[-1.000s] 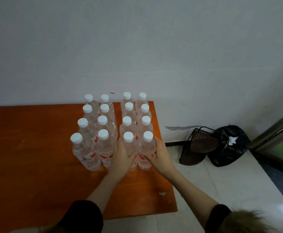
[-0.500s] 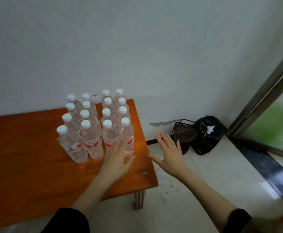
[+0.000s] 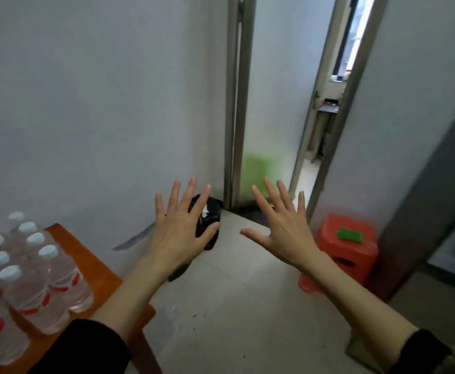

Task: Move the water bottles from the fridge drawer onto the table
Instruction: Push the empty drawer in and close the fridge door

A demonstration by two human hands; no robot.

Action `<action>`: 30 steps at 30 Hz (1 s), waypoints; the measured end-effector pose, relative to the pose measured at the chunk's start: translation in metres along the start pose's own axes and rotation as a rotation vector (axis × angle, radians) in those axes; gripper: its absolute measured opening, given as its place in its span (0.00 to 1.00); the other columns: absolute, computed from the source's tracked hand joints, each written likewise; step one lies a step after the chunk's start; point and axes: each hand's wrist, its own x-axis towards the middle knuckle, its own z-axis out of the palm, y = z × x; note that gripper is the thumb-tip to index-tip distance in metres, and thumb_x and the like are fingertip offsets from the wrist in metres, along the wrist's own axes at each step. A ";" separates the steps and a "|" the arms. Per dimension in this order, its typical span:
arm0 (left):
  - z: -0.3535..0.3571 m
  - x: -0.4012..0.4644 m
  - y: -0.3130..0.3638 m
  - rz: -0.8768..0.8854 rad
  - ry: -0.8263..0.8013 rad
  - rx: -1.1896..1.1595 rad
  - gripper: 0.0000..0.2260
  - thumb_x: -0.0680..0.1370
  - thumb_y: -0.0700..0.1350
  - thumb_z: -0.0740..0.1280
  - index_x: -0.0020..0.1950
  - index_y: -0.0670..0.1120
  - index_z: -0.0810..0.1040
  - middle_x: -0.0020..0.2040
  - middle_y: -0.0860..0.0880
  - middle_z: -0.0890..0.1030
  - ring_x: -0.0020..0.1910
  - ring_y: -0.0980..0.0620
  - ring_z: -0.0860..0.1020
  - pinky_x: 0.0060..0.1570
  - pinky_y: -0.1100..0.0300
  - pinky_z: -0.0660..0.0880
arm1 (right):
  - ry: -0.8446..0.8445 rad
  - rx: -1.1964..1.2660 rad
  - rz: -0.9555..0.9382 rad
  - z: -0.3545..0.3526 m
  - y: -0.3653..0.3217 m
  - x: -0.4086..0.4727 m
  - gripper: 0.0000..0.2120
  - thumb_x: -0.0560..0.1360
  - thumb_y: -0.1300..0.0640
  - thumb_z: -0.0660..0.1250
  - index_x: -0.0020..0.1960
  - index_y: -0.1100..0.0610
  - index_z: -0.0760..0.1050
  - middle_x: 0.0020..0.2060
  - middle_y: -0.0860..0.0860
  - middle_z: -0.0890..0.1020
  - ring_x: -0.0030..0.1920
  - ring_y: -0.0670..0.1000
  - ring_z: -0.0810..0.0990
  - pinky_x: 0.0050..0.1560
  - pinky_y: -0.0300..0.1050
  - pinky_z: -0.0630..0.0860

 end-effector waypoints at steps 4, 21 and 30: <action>0.004 -0.007 0.084 0.182 -0.025 -0.102 0.34 0.70 0.68 0.39 0.73 0.57 0.36 0.78 0.50 0.42 0.76 0.45 0.39 0.70 0.40 0.39 | -0.002 -0.084 0.186 -0.042 0.053 -0.075 0.41 0.68 0.25 0.39 0.74 0.45 0.37 0.74 0.48 0.41 0.75 0.54 0.41 0.69 0.64 0.40; 0.047 -0.018 0.447 0.591 -0.124 -0.313 0.30 0.78 0.62 0.51 0.73 0.58 0.37 0.77 0.50 0.40 0.75 0.47 0.36 0.71 0.44 0.35 | -0.124 -0.296 0.707 -0.152 0.295 -0.349 0.37 0.67 0.29 0.36 0.72 0.43 0.33 0.73 0.46 0.36 0.73 0.52 0.34 0.70 0.63 0.34; 0.096 -0.033 0.602 0.667 -0.239 -0.346 0.29 0.79 0.60 0.51 0.73 0.57 0.36 0.72 0.55 0.33 0.71 0.50 0.30 0.69 0.49 0.33 | -0.248 -0.323 0.777 -0.170 0.419 -0.440 0.36 0.70 0.32 0.37 0.72 0.45 0.33 0.76 0.51 0.42 0.72 0.54 0.35 0.69 0.62 0.35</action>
